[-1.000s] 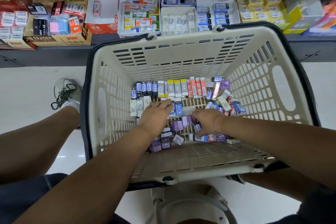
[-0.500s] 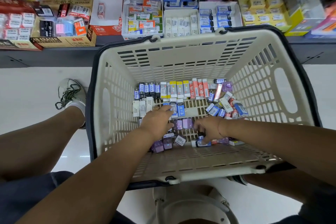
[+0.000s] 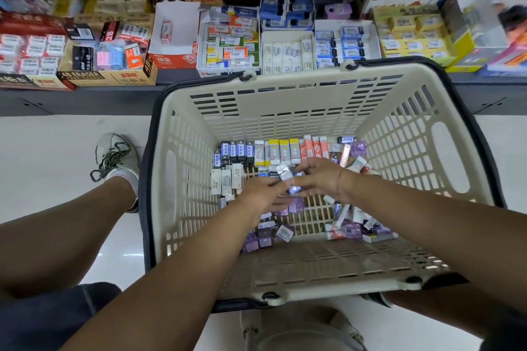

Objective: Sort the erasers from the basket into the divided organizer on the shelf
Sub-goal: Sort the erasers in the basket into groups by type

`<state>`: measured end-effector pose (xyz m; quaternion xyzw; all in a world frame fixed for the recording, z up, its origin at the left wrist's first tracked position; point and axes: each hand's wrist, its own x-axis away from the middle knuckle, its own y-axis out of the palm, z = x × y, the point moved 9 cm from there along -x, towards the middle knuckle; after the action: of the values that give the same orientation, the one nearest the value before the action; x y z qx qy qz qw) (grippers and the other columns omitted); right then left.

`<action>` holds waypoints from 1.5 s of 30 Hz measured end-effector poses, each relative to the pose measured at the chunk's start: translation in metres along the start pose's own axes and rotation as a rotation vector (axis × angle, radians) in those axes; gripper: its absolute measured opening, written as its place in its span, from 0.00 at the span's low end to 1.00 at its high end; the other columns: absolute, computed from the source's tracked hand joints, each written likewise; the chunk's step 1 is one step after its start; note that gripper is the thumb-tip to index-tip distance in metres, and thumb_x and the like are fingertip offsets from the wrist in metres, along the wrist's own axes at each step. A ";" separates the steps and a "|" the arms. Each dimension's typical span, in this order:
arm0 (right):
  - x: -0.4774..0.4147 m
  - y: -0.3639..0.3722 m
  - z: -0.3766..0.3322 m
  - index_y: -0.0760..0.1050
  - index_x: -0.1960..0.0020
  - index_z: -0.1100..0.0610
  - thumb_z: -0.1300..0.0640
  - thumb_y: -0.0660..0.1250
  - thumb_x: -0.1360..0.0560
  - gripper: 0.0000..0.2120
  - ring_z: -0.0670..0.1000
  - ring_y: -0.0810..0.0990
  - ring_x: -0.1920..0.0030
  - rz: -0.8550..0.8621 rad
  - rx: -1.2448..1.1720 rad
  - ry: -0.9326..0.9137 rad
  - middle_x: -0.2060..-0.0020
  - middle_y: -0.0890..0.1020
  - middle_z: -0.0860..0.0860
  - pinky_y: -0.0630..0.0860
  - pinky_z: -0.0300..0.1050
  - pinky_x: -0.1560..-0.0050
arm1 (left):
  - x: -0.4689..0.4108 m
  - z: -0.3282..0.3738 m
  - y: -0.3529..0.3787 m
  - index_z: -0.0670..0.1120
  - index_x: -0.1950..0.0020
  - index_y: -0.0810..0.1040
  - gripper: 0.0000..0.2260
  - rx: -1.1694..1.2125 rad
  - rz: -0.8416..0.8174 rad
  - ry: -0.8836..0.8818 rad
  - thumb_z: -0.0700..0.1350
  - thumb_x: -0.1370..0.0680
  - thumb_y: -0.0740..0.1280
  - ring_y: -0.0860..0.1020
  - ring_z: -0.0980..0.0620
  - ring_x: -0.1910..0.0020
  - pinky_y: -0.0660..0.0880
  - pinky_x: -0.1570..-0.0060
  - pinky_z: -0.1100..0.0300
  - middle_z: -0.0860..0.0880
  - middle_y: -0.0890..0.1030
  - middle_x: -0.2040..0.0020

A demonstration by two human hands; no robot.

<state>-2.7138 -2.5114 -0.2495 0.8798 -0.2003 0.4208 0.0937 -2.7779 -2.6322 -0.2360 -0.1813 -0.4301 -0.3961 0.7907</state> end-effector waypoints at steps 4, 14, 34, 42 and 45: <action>-0.006 0.006 0.009 0.73 0.55 0.59 0.62 0.74 0.30 0.10 0.49 0.81 0.65 0.003 0.024 0.017 0.60 0.80 0.56 0.81 0.41 0.61 | -0.003 -0.006 -0.007 0.36 0.33 0.71 0.24 0.117 0.062 -0.027 0.40 0.26 0.73 0.83 0.48 0.60 0.81 0.59 0.61 0.39 0.82 0.52; -0.009 -0.013 0.005 0.75 0.46 0.66 0.69 0.69 0.27 0.10 0.47 0.79 0.70 0.128 0.143 -0.011 0.57 0.79 0.57 0.79 0.35 0.68 | -0.008 -0.008 -0.050 0.36 0.48 0.79 0.07 -0.245 0.447 0.061 0.38 0.23 0.69 0.81 0.41 0.54 0.78 0.49 0.51 0.39 0.82 0.52; -0.062 0.066 -0.082 0.71 0.65 0.56 0.68 0.70 0.28 0.13 0.46 0.75 0.76 0.249 0.067 -0.247 0.71 0.76 0.53 0.75 0.35 0.75 | -0.004 0.004 -0.047 0.40 0.47 0.80 0.10 -0.707 0.403 0.173 0.45 0.21 0.65 0.81 0.43 0.51 0.76 0.51 0.55 0.42 0.83 0.51; -0.064 0.079 -0.087 0.80 0.53 0.62 0.68 0.70 0.29 0.05 0.50 0.79 0.59 0.404 0.098 -0.331 0.63 0.80 0.51 0.78 0.42 0.51 | -0.007 0.004 -0.040 0.43 0.62 0.71 0.09 -0.689 0.325 0.201 0.42 0.22 0.63 0.68 0.46 0.64 0.61 0.70 0.59 0.43 0.72 0.64; -0.057 0.072 -0.088 0.79 0.51 0.64 0.69 0.69 0.28 0.06 0.54 0.80 0.58 0.366 0.029 -0.334 0.66 0.78 0.50 0.79 0.46 0.49 | -0.008 0.005 -0.040 0.44 0.54 0.76 0.04 -0.661 0.315 0.214 0.43 0.21 0.65 0.74 0.45 0.58 0.69 0.59 0.59 0.42 0.78 0.57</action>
<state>-2.8387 -2.5311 -0.2387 0.8875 -0.3629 0.2822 -0.0309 -2.8140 -2.6506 -0.2418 -0.4481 -0.1608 -0.4038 0.7812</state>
